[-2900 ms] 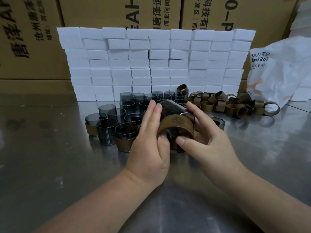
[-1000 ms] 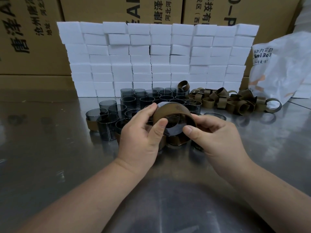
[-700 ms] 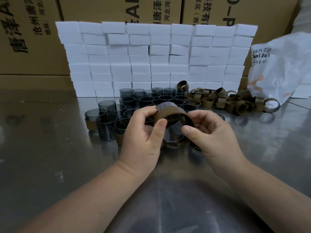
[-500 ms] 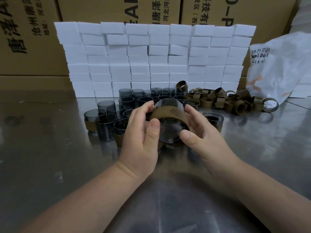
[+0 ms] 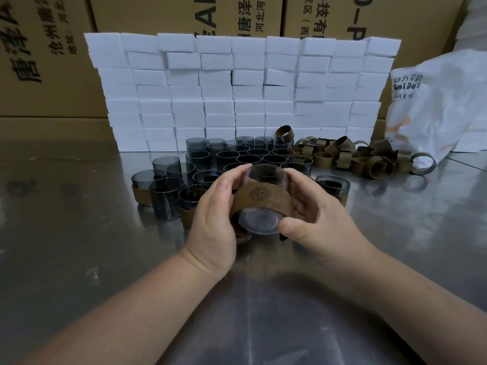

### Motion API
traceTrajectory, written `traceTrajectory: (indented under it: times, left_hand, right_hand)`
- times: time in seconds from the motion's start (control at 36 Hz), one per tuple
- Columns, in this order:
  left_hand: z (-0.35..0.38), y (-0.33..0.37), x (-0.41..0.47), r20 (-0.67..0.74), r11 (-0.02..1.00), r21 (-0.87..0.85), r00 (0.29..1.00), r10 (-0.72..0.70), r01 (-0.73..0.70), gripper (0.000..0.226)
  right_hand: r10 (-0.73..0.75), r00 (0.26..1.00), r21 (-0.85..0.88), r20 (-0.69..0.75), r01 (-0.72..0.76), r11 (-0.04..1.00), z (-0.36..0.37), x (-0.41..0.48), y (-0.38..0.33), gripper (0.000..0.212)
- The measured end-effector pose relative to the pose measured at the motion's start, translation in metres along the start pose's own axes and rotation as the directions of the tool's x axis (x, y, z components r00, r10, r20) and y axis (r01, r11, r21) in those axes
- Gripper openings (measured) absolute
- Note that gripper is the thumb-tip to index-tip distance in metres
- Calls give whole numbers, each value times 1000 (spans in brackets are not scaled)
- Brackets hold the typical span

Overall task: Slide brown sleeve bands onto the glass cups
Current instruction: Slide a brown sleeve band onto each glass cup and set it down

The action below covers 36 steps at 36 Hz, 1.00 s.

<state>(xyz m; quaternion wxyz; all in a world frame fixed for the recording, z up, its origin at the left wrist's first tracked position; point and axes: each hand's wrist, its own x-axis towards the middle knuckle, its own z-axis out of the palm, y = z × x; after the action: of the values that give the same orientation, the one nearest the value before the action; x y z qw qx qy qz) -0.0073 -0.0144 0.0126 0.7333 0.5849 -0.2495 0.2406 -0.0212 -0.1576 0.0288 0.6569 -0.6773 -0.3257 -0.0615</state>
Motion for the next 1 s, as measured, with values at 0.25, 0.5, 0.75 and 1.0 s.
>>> traceTrajectory:
  times: [0.25, 0.5, 0.75, 1.0]
  left_hand:
    - [3, 5, -2, 12, 998, -4, 998, -60, 60, 57]
    - [8, 18, 4, -48, 915, -298, 953, -299, 272, 66]
    - [7, 16, 8, -38, 794, -503, 909, -416, 342, 70]
    - [8, 16, 8, -90, 780, -518, 885, -457, 351, 66]
  right_hand:
    - [-71, 997, -212, 33, 76, 974, -5, -3, -1, 50]
    - [-72, 996, -279, 48, 82, 957, -4, -4, 0, 50]
    - [-28, 999, -301, 40, 38, 953, 0, -3, 1, 61]
    - [-39, 998, -317, 57, 55, 947, 2, -4, -1, 59]
